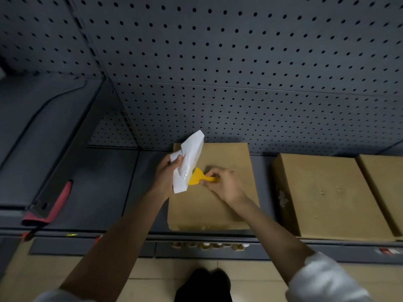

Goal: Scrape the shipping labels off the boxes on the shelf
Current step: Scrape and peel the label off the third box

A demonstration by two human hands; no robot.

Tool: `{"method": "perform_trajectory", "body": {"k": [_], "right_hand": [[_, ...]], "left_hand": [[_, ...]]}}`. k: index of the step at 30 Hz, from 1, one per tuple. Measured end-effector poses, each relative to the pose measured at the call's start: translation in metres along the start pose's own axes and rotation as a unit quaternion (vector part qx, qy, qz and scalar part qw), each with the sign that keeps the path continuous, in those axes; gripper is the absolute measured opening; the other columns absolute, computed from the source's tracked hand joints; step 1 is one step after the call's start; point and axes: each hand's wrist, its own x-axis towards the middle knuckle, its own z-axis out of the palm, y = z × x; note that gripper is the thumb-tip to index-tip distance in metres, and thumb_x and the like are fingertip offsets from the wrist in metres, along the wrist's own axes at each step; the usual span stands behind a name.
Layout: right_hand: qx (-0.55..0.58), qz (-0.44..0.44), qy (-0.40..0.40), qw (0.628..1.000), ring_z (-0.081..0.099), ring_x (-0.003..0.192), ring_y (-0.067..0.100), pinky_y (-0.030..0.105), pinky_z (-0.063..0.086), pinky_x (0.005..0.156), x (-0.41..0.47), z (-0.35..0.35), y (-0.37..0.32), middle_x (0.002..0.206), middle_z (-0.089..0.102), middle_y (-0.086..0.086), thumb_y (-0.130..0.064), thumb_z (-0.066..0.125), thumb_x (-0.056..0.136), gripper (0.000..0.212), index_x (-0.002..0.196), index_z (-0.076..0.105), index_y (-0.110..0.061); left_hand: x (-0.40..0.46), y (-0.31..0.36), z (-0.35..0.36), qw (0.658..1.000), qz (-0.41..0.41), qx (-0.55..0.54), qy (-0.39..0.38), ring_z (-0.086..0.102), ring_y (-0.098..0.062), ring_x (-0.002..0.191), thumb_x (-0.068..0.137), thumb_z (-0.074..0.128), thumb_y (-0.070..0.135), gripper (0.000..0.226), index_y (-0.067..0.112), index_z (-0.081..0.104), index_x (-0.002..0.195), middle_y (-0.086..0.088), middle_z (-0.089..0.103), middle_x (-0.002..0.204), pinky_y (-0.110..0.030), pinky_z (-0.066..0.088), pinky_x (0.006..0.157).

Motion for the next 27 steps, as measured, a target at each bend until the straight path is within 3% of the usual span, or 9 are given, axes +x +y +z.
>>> {"method": "perform_trajectory", "body": {"k": [4,6,8,11,15,18,20,22,27], "right_hand": [[0.031,0.004,0.001,1.0,0.048,0.056,0.005,0.018,0.034,0.053,-0.002,-0.01,0.013,0.06,0.055,-0.012,-0.042,0.072,0.078,0.022,0.085,0.067,-0.021],[0.034,-0.005,-0.011,0.999,0.05,0.055,0.005,0.019,0.039,0.053,0.0,-0.009,0.009,0.058,0.055,-0.012,-0.041,0.072,0.078,0.021,0.083,0.067,-0.021],[0.049,-0.008,-0.016,0.999,0.059,0.059,0.012,0.029,0.049,0.061,0.003,-0.001,0.001,0.063,0.062,-0.008,-0.041,0.072,0.077,0.021,0.083,0.067,-0.021],[0.102,0.007,-0.01,0.995,0.066,0.064,0.02,0.035,0.054,0.066,0.003,0.006,0.002,0.067,0.068,-0.002,-0.04,0.073,0.077,0.02,0.083,0.067,-0.022],[0.139,0.021,0.028,0.99,0.064,0.054,0.011,0.034,0.054,0.063,-0.01,-0.014,0.029,0.065,0.07,0.0,-0.035,0.073,0.079,0.016,0.081,0.068,-0.02],[0.129,0.018,0.042,0.991,0.066,0.055,0.012,0.033,0.055,0.065,-0.016,-0.027,0.039,0.066,0.071,0.001,-0.034,0.074,0.078,0.015,0.081,0.069,-0.02],[0.111,0.007,0.05,0.993,0.068,0.059,0.013,0.034,0.054,0.066,-0.016,-0.03,0.038,0.069,0.071,-0.001,-0.037,0.074,0.077,0.017,0.082,0.069,-0.022],[0.105,0.001,0.062,0.993,0.068,0.063,0.014,0.037,0.055,0.067,-0.016,-0.034,0.036,0.072,0.07,-0.004,-0.04,0.074,0.076,0.02,0.085,0.069,-0.022],[0.094,0.005,0.095,0.991,0.068,0.062,0.016,0.044,0.057,0.067,-0.018,-0.056,0.034,0.072,0.07,-0.003,-0.039,0.073,0.078,0.02,0.085,0.069,-0.021]], "left_hand": [[0.002,0.001,0.002,1.0,0.002,-0.015,0.021,0.064,-0.011,0.084,0.094,0.052,0.02,0.021,0.015,0.061,0.112,0.004,0.067,0.095,-0.017,0.053,0.061],[0.002,0.001,0.002,1.0,-0.001,-0.023,0.019,0.064,-0.014,0.085,0.093,0.052,0.019,0.017,0.016,0.061,0.108,0.002,0.067,0.095,-0.021,0.053,0.065],[0.003,0.002,0.001,0.999,-0.011,-0.033,0.029,0.063,-0.019,0.087,0.093,0.052,0.017,0.015,0.014,0.059,0.106,-0.002,0.065,0.094,-0.029,0.052,0.071],[0.004,0.002,-0.006,0.997,-0.021,-0.054,0.049,0.061,-0.022,0.09,0.093,0.051,0.016,0.021,0.01,0.055,0.113,-0.008,0.063,0.101,-0.034,0.051,0.078],[0.009,0.011,-0.024,0.993,-0.006,-0.091,0.078,0.06,-0.018,0.088,0.095,0.046,0.018,0.036,0.003,0.046,0.128,-0.004,0.061,0.099,-0.033,0.05,0.079],[0.012,0.028,-0.026,0.998,0.007,-0.064,0.018,0.063,-0.009,0.079,0.095,0.046,0.015,0.024,0.004,0.054,0.114,0.004,0.067,0.085,-0.025,0.049,0.077],[0.012,0.037,-0.02,0.998,0.013,-0.052,-0.012,0.065,-0.002,0.071,0.096,0.043,0.014,0.015,0.015,0.057,0.099,0.01,0.07,0.077,-0.024,0.048,0.076],[0.008,0.045,-0.012,0.999,0.014,-0.051,-0.006,0.065,-0.004,0.076,0.098,0.04,0.013,0.019,0.019,0.058,0.099,0.009,0.069,0.084,-0.029,0.046,0.083],[-0.004,0.068,0.006,0.995,0.054,-0.061,-0.053,0.06,-0.021,0.102,0.096,0.046,0.016,0.027,0.008,0.058,0.119,-0.008,0.063,0.116,-0.037,0.047,0.092]]}}
